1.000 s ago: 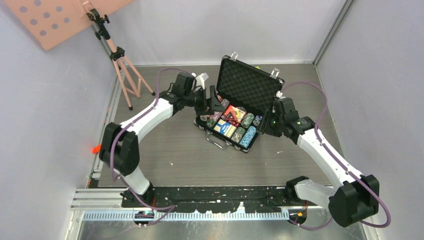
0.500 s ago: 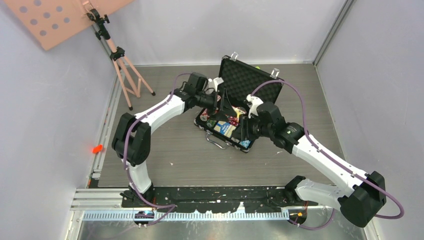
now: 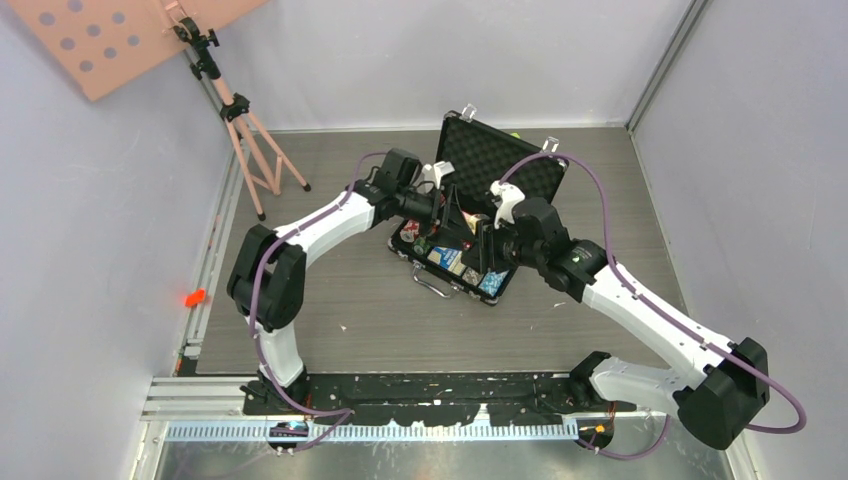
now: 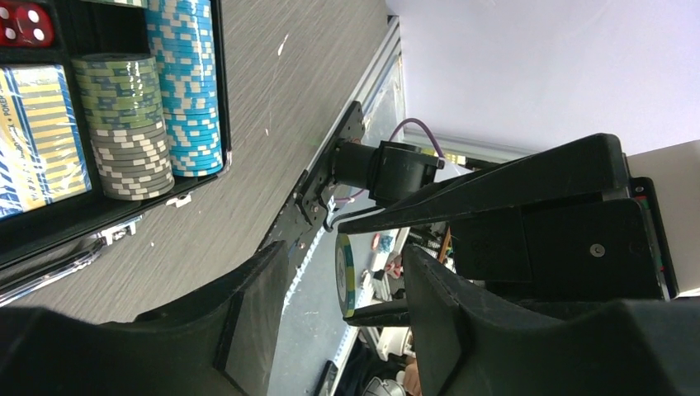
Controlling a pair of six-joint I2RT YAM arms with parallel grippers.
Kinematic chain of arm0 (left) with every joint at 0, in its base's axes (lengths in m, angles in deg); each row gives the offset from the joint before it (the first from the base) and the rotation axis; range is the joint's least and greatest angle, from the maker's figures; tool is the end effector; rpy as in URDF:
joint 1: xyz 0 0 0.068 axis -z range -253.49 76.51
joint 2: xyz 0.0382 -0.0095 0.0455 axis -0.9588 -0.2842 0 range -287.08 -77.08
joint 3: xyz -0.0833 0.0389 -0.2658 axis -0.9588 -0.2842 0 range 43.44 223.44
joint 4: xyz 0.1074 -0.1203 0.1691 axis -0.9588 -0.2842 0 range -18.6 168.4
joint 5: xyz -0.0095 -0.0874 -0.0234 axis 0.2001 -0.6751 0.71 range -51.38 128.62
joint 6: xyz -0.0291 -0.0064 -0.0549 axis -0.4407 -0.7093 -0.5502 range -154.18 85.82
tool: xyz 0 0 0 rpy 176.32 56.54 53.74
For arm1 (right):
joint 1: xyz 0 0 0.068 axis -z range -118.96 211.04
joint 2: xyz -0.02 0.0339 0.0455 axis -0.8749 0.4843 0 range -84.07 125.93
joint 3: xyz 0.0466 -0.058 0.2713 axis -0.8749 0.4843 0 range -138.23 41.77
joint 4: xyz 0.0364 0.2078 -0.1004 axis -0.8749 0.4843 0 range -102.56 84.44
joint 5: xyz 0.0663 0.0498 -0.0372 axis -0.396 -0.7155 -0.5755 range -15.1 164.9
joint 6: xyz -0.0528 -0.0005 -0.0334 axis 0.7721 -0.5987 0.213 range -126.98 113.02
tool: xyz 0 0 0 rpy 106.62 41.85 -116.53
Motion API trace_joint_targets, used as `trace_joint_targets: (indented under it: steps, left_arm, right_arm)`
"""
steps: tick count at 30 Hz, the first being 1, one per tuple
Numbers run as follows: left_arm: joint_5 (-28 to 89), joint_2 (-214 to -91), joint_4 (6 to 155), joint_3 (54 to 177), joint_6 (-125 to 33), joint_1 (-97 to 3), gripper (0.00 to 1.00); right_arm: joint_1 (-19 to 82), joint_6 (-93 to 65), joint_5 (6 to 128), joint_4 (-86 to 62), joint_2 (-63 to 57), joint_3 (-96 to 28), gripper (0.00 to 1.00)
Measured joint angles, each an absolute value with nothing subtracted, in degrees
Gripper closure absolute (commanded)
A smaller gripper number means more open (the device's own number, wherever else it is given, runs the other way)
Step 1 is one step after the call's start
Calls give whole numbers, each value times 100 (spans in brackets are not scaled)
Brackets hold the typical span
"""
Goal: Pack up texas hold em set
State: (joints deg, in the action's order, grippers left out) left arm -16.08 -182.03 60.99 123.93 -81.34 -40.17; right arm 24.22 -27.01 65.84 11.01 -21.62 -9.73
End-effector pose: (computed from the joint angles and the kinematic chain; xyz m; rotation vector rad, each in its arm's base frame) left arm 0.3016 -0.2448 0.2747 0.2763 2.5912 -1.7349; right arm 0.1685 0.1354 0.3048 -0.4227 2.2207 0.7227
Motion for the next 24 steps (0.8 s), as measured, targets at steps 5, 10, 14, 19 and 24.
trace_joint_targets:
  steps: [5,10,14,19,24]
  left_arm:
    - [-1652,-18211,6075,12352,-8143,-3995,55]
    - [-1654,-18225,6003,12306,-8103,-3973,74]
    - [-1650,-18242,5937,12299,-8016,-3921,90]
    - [-1588,-18251,5929,12266,-7917,-3798,100]
    - [-1350,-18201,5894,12039,-7889,-3796,100]
  right_arm:
    - [2422,-2660,6610,1099,-2065,-1054,91]
    - [2422,-2653,6606,1079,-2017,-1102,91]
    - [2422,-2653,6604,1068,-1976,-1116,91]
    - [2422,-2649,6628,1134,-1917,-1118,75]
    - [2422,-2717,6750,937,-2009,-963,25]
